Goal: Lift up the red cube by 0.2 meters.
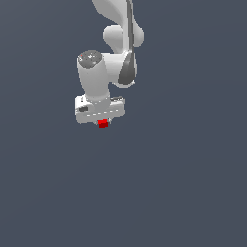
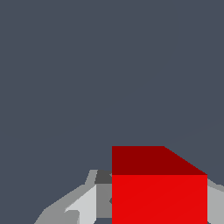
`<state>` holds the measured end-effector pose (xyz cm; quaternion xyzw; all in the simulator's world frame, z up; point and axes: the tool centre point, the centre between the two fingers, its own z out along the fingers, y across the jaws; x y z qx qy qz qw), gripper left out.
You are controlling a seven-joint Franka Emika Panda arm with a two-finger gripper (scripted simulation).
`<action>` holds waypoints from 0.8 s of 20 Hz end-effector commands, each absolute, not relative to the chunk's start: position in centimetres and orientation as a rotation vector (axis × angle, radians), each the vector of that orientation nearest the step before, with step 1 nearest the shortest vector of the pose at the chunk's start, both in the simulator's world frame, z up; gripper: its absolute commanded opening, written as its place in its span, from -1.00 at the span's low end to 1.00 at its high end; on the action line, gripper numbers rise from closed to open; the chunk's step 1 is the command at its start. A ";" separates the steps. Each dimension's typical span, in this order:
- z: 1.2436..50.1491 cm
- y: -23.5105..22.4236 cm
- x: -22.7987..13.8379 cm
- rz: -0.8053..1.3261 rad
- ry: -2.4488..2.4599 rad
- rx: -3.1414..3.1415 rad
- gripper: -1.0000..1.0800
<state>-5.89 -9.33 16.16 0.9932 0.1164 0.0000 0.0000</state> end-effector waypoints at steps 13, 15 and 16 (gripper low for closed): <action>23.1 -9.3 -5.7 0.000 0.366 3.120 -1.00; 23.1 -9.4 -5.7 0.000 0.366 3.120 -1.00; 23.0 -9.4 -5.6 0.000 0.366 3.120 -1.00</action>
